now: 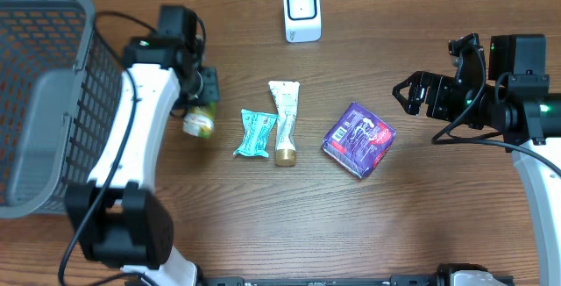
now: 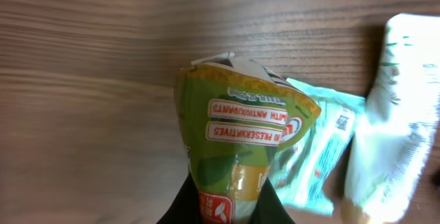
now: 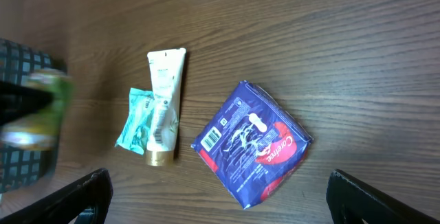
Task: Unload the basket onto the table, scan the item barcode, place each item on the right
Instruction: 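Place the green-yellow pouch left of the mint packet, release, then lower the right gripper onto the purple package and grasp it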
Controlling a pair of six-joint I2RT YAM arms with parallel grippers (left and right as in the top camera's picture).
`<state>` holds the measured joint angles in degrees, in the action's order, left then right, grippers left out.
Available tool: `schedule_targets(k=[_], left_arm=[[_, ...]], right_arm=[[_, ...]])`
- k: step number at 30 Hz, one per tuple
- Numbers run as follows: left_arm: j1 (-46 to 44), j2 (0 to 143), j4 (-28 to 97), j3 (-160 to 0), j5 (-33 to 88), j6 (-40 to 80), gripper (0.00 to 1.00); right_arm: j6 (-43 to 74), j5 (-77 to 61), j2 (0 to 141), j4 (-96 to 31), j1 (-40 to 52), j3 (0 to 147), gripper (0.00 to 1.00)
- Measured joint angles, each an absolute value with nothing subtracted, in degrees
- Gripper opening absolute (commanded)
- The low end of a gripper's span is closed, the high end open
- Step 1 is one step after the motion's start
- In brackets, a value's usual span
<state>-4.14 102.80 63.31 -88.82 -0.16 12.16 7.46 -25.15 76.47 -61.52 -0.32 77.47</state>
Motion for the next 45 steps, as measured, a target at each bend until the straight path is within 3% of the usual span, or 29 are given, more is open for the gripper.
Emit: schedule_targets(k=[6, 11, 19, 23, 29, 30, 31, 37, 42, 45], left_arm=[[-5.3, 109.8, 54.3, -79.4, 7.8, 13.4, 0.05], [-8.3, 112.4, 49.8, -78.7, 11.2, 12.8, 0.49], [-9.3, 112.3, 54.8, -82.5, 12.2, 11.9, 0.59], [-8.9, 108.7, 65.5, -98.6, 7.6, 11.9, 0.59], [-8.5, 94.8, 68.4, -112.9, 4.2, 11.4, 0.67], [-8.5, 92.1, 68.4, -113.6, 4.0, 11.4, 0.78], [-8.5, 89.7, 68.4, -114.1, 4.0, 11.4, 1.00], [-8.5, 83.1, 70.4, -114.8, 3.6, 10.9, 0.99], [-8.5, 84.9, 71.7, -114.7, 2.9, 10.9, 0.99], [-8.5, 85.5, 71.8, -114.7, 2.1, 10.9, 1.00]], right_arm=[[7.5, -25.0, 76.5, -61.7, -0.3, 77.5, 1.00], [7.5, -25.0, 76.5, -61.7, -0.3, 77.4, 1.00], [7.5, -25.0, 76.5, -62.1, -0.3, 77.4, 1.00], [7.5, -25.0, 76.5, -62.6, -0.3, 77.3, 1.00], [7.5, -25.0, 76.5, -63.7, -0.3, 77.2, 0.99], [7.5, -25.0, 76.5, -63.7, -0.3, 77.1, 0.98], [7.5, -25.0, 76.5, -63.6, -0.3, 76.9, 0.98], [8.4, -25.1, 77.1, -60.3, -0.3, 68.7, 0.96], [10.3, -26.9, 79.1, -52.7, 3.2, 59.8, 0.75], [11.2, -27.7, 81.1, -49.3, 9.6, 59.1, 0.71]])
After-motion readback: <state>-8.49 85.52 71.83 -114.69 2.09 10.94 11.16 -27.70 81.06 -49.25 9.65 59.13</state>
